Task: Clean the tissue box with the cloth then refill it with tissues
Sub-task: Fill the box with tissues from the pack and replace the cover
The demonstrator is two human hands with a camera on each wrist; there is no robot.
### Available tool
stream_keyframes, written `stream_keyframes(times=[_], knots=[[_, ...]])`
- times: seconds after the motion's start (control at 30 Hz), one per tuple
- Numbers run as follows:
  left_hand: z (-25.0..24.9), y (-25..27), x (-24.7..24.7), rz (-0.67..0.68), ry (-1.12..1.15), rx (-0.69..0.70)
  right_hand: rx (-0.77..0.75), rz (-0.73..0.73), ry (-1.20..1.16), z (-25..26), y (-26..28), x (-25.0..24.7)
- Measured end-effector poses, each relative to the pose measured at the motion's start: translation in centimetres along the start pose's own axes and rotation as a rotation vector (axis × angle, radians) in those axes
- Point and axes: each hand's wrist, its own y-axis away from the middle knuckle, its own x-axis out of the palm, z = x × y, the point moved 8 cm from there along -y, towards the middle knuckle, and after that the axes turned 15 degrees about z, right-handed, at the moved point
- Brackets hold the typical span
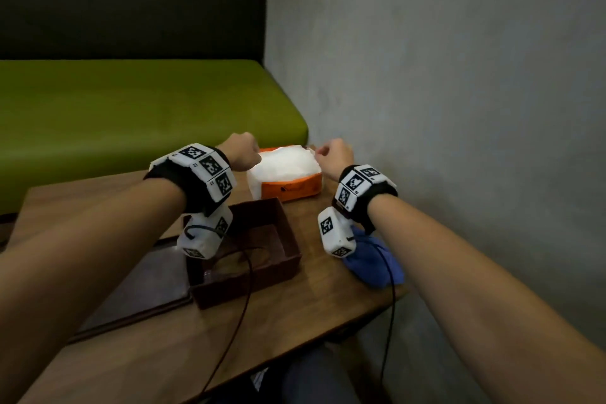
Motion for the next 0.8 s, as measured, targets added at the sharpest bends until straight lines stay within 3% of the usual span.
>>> stream_keyframes(times=[0.17,0.5,0.8], knots=[[0.8,-4.3,2.2,0.074,-0.211,-0.027,0.064,0.053,0.147,-0.4,-2.5,2.3],[2.3,-5.6,2.6,0.047,-0.115,0.001,0.133,0.175,0.400,0.8,-5.0,4.6],[2.7,-5.3,2.9,0.045,-0.076,-0.002,0.201,0.314,0.230,0.3,-4.2,4.2]])
